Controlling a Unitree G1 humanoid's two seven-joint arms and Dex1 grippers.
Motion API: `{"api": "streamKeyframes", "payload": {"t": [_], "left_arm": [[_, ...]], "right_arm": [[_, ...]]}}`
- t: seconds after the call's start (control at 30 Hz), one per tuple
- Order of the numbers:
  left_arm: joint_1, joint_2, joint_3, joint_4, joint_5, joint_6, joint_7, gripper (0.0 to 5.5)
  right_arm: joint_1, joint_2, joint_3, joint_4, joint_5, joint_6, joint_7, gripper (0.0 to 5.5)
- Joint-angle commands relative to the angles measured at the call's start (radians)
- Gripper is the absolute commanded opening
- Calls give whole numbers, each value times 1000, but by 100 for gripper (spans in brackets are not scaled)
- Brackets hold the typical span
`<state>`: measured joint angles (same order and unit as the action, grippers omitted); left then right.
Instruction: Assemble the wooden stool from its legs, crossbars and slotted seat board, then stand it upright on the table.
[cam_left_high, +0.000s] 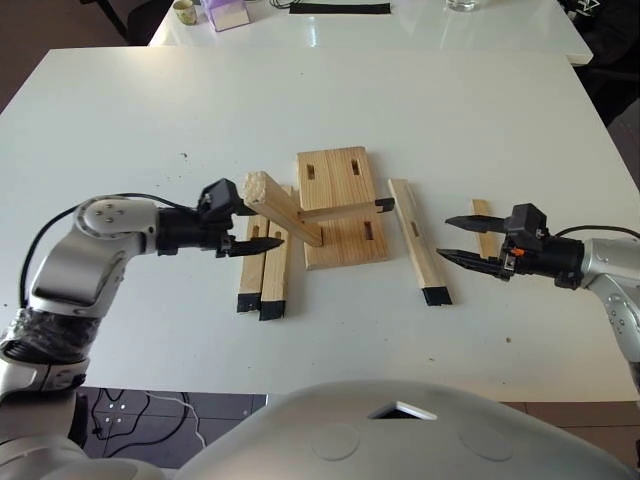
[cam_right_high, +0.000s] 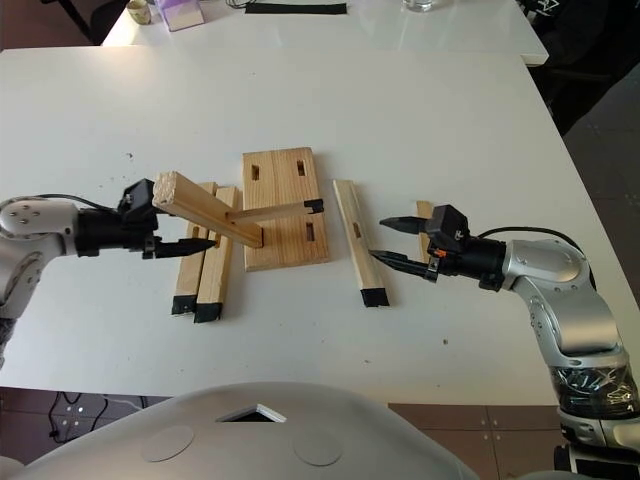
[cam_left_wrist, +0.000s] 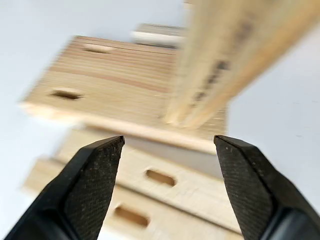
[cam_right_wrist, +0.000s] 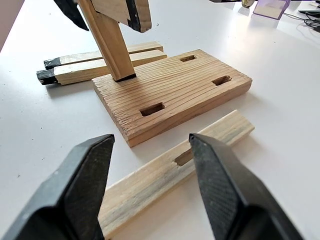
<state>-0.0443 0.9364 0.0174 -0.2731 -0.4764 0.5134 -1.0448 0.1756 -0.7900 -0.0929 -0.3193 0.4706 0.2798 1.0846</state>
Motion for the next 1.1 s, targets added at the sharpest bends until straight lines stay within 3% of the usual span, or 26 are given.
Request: {"api": "streamKeyframes", "payload": {"t": [0.03, 0.13, 0.27, 0.6, 0.8, 1.1], "left_arm": [[194, -11, 98, -177, 15, 179, 184, 330], [271, -85, 71, -267, 59, 297, 352, 330], [267, -139, 48, -290, 84, 368, 451, 330], [321, -70, 20, -230, 118, 324, 377, 330], [296, -46, 34, -30, 172, 231, 358, 330], [188, -7, 40, 222, 189, 63, 223, 205]], "right_arm": [[88, 10, -56, -56, 7, -8, -33, 276], [153, 34, -68, -91, 2, -14, -65, 276], [156, 46, -52, -95, -17, -24, -81, 276], [169, 53, -47, -100, -23, -35, -103, 276], [168, 56, -35, -97, -36, -42, -112, 276], [134, 49, -18, -70, -62, -52, -114, 276]]}}
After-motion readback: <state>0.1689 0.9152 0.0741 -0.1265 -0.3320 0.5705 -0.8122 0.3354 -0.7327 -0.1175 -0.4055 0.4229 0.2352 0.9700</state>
